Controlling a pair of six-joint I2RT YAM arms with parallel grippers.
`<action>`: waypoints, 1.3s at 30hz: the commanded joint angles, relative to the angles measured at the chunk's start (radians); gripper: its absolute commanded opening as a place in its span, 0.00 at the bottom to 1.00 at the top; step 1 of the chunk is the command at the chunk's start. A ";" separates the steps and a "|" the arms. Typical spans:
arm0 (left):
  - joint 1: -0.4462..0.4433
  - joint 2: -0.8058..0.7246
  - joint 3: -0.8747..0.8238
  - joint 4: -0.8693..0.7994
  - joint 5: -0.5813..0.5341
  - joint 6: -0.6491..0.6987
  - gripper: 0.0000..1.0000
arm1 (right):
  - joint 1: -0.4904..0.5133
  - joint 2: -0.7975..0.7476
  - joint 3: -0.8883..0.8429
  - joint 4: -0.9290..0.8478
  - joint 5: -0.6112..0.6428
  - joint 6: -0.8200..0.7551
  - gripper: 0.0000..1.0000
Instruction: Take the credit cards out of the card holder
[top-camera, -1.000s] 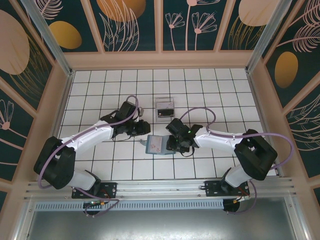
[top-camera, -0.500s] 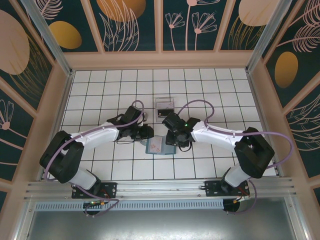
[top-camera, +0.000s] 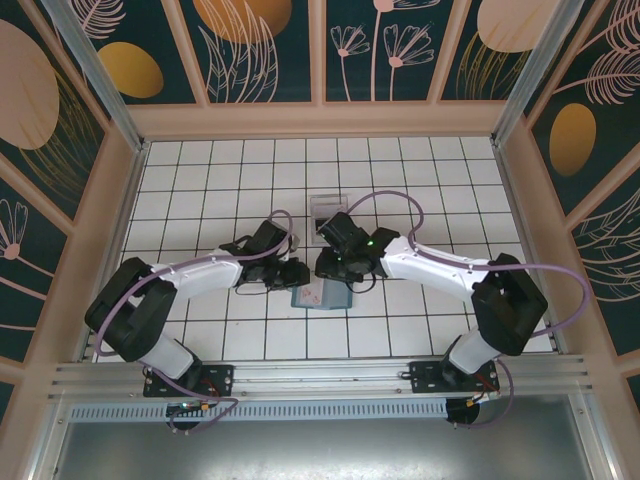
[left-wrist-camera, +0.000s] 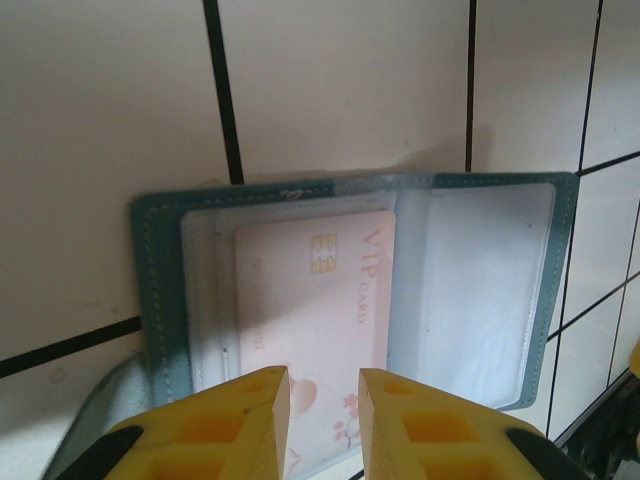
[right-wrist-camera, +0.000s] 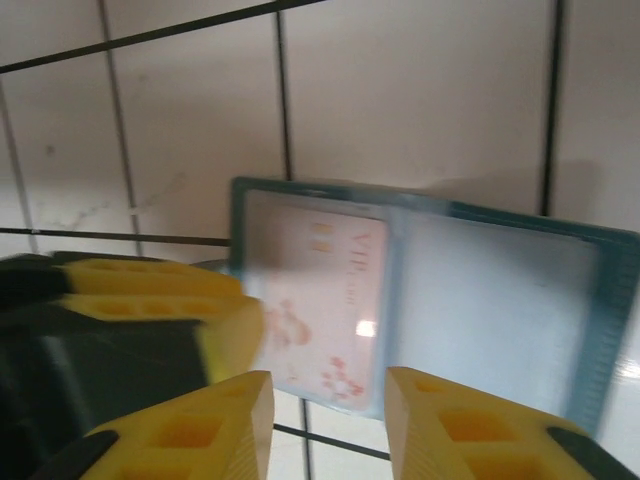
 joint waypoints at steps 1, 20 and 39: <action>-0.023 0.020 -0.021 0.027 0.018 -0.018 0.25 | 0.004 0.040 -0.031 0.113 -0.077 0.021 0.31; -0.044 0.016 -0.061 0.018 -0.041 -0.042 0.17 | -0.039 0.111 -0.159 0.284 -0.177 0.064 0.15; -0.045 0.012 -0.073 0.018 -0.035 -0.046 0.16 | -0.042 0.177 -0.159 0.295 -0.169 0.047 0.18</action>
